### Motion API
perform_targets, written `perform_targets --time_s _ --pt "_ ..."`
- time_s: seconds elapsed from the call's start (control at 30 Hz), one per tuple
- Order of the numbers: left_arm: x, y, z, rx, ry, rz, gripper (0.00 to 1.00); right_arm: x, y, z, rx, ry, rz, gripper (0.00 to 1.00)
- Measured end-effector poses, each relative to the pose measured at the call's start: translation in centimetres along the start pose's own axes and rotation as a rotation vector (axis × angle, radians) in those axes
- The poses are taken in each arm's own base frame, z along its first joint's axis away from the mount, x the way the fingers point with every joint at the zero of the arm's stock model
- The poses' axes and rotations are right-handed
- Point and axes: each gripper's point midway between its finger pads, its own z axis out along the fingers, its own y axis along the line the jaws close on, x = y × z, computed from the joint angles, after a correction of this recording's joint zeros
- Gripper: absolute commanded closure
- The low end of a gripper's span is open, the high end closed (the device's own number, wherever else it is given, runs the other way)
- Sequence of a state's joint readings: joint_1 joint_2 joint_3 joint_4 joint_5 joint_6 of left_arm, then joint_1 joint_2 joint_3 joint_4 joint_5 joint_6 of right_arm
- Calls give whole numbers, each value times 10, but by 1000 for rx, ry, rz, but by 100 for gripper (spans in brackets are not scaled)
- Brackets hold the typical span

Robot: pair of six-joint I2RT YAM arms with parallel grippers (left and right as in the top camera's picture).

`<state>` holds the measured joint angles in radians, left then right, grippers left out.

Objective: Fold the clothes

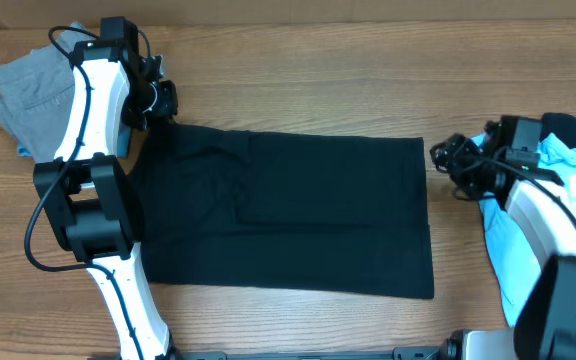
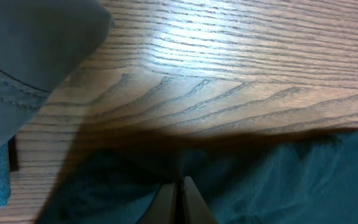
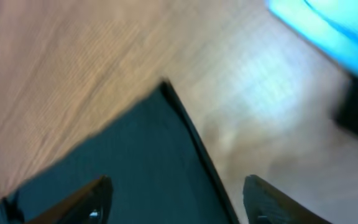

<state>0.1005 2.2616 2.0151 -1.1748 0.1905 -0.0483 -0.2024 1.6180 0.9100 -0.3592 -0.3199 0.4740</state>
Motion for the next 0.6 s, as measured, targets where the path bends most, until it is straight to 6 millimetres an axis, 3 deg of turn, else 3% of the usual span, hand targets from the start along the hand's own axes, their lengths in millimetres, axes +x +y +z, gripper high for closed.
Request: perform_targets --time_s 0.13,0.3,0.47,0.6 --pt "0 0 0 0 0 0 96 -14 7 27 -76 -30 -18 30" --pt "0 0 0 0 0 0 96 -11 -1 60 -106 -6 -6 30" --pt "0 0 0 0 0 0 96 -19 6 67 -143 -36 -25 37" --pt "0 0 0 0 0 0 96 -14 13 73 -154 -28 -45 42"
